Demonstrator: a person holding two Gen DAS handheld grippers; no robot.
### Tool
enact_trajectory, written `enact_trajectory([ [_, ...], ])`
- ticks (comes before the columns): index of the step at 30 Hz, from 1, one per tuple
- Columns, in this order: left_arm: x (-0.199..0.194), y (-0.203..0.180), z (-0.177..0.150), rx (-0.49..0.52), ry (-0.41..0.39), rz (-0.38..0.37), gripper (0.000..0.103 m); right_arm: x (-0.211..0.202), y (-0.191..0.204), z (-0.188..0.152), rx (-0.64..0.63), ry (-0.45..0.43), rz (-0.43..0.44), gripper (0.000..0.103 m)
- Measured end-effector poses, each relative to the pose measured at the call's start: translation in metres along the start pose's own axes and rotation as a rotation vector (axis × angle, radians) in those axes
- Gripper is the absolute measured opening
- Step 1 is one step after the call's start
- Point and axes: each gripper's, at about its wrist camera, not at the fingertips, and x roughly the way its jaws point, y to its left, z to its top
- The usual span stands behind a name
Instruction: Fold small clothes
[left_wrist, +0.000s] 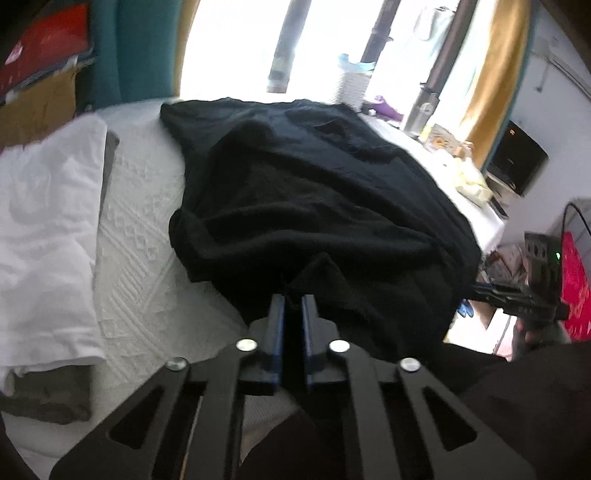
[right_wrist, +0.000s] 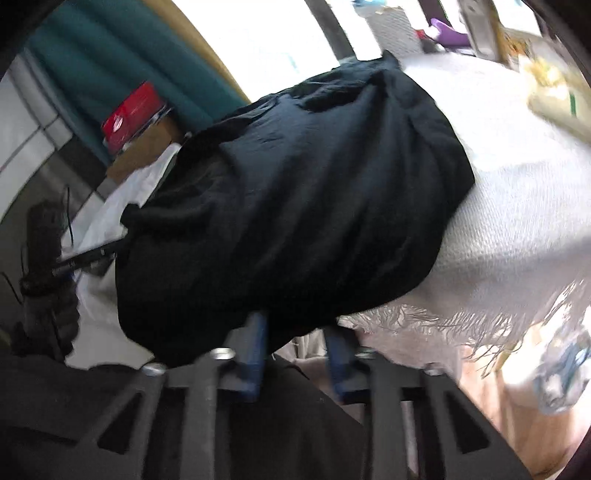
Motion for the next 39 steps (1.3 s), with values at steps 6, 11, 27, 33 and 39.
enact_trajectory([
  [6, -0.049, -0.011, 0.006, -0.004, -0.111, -0.054, 0.000, -0.035, 0.020, 0.013, -0.056, -0.046, -0.004, 0.015],
  [11, -0.065, -0.013, 0.016, 0.014, -0.181, -0.054, 0.000, -0.058, 0.038, 0.047, -0.113, -0.137, 0.017, 0.014],
  [27, 0.003, 0.006, 0.017, -0.036, -0.034, -0.066, 0.074, 0.026, 0.019, 0.134, -0.124, -0.124, -0.073, 0.014],
  [33, 0.028, -0.005, 0.018, 0.026, 0.031, -0.017, 0.012, 0.023, 0.019, 0.128, -0.149, -0.138, -0.151, 0.015],
  [39, -0.023, -0.002, 0.035, -0.020, -0.142, -0.079, 0.007, 0.008, 0.009, 0.116, -0.117, -0.154, -0.182, 0.103],
])
